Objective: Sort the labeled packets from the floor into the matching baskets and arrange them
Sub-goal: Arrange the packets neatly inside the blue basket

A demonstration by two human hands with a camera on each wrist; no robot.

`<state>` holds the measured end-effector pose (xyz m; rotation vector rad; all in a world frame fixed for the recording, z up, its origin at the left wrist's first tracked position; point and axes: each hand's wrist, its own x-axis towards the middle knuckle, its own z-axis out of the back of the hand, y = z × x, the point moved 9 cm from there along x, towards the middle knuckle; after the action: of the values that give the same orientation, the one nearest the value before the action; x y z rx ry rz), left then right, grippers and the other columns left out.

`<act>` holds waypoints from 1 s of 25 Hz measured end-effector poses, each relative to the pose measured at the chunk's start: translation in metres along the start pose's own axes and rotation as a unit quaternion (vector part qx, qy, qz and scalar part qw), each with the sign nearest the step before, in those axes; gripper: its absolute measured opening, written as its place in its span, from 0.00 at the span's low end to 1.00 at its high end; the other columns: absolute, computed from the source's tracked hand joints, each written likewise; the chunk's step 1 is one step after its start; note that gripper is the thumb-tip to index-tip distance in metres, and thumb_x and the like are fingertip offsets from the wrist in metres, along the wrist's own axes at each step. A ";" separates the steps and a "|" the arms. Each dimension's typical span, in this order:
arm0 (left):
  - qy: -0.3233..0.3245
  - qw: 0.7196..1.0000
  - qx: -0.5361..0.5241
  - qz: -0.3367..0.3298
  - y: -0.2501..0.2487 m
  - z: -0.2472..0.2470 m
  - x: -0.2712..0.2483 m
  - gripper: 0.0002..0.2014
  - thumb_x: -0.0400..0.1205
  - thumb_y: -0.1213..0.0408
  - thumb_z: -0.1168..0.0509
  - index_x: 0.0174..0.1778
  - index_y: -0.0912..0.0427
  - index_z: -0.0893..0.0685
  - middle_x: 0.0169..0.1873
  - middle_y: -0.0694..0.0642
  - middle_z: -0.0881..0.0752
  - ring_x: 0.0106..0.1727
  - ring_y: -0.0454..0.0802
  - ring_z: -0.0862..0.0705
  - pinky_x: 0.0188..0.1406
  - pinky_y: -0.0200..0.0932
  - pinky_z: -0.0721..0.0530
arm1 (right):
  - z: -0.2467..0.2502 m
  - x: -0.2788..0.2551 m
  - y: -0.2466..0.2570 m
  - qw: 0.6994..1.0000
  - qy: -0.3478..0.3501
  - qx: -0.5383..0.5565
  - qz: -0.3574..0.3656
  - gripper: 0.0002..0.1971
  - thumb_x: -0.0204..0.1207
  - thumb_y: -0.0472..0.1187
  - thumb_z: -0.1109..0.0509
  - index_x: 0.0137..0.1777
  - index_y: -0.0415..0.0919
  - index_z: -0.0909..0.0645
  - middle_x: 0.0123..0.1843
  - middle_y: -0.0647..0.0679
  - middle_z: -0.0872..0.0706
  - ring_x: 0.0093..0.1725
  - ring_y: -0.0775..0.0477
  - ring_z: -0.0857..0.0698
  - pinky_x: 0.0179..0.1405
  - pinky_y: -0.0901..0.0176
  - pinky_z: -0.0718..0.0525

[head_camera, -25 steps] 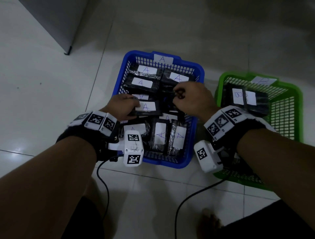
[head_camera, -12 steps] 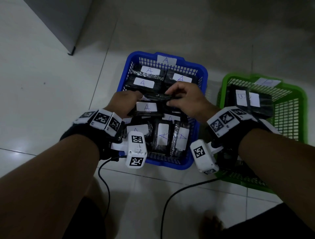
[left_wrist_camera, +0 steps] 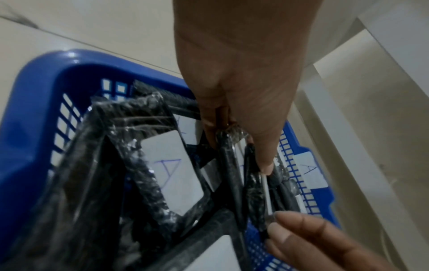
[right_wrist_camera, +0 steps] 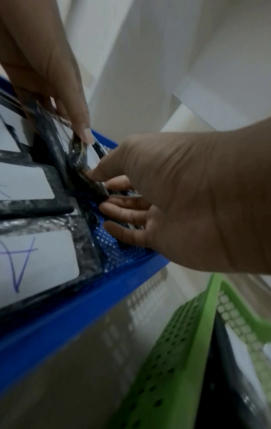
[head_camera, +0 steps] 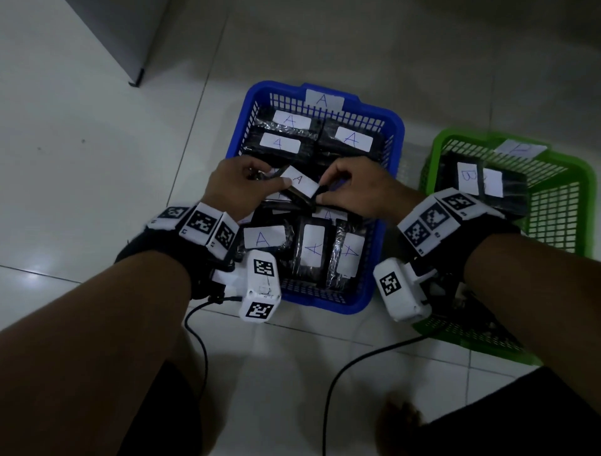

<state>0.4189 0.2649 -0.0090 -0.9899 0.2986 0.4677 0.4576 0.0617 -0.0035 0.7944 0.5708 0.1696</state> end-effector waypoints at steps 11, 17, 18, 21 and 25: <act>-0.057 0.981 0.159 -0.096 -0.007 0.019 -0.020 0.24 0.71 0.47 0.22 0.60 0.55 0.14 0.51 0.52 0.12 0.51 0.46 0.16 0.49 0.34 0.23 | -0.031 -0.024 0.002 0.932 0.236 -0.269 -0.056 0.23 0.62 0.44 0.14 0.57 0.47 0.16 0.43 0.57 0.20 0.44 0.53 0.19 0.39 0.60 0.18; -0.090 0.929 0.182 -0.310 -0.040 -0.007 -0.046 0.11 0.76 0.55 0.27 0.48 0.57 0.12 0.46 0.54 0.15 0.48 0.50 0.17 0.43 0.43 0.18 | -0.028 -0.020 -0.005 0.947 0.247 -0.198 -0.061 0.24 0.63 0.44 0.15 0.59 0.50 0.18 0.48 0.55 0.17 0.48 0.52 0.16 0.44 0.60 0.17; -0.074 0.926 0.177 -0.326 -0.045 -0.013 -0.049 0.10 0.76 0.54 0.28 0.45 0.57 0.12 0.43 0.53 0.15 0.43 0.48 0.17 0.40 0.46 0.17 | -0.023 -0.019 -0.006 0.957 0.233 -0.158 -0.064 0.24 0.64 0.43 0.15 0.59 0.50 0.18 0.49 0.54 0.16 0.50 0.52 0.16 0.48 0.58 0.15; -0.036 0.933 0.170 -0.314 -0.051 -0.028 -0.054 0.11 0.76 0.50 0.27 0.43 0.55 0.11 0.36 0.48 0.13 0.35 0.44 0.15 0.38 0.47 0.13 | 0.003 -0.015 -0.004 0.985 0.157 -0.038 -0.066 0.20 0.66 0.37 0.17 0.58 0.47 0.16 0.51 0.50 0.12 0.50 0.52 0.13 0.50 0.58 0.13; 0.048 0.979 0.054 -0.190 -0.042 -0.050 -0.042 0.22 0.71 0.39 0.25 0.50 0.53 0.10 0.36 0.46 0.09 0.38 0.39 0.11 0.45 0.44 0.10 | 0.033 -0.010 -0.004 0.985 0.034 0.153 -0.067 0.14 0.70 0.30 0.21 0.54 0.40 0.14 0.49 0.45 0.10 0.48 0.51 0.11 0.48 0.62 0.12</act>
<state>0.4024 0.1929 0.0148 -0.9374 0.2122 0.0543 0.4667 0.0348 0.0168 1.0469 0.7233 -0.0157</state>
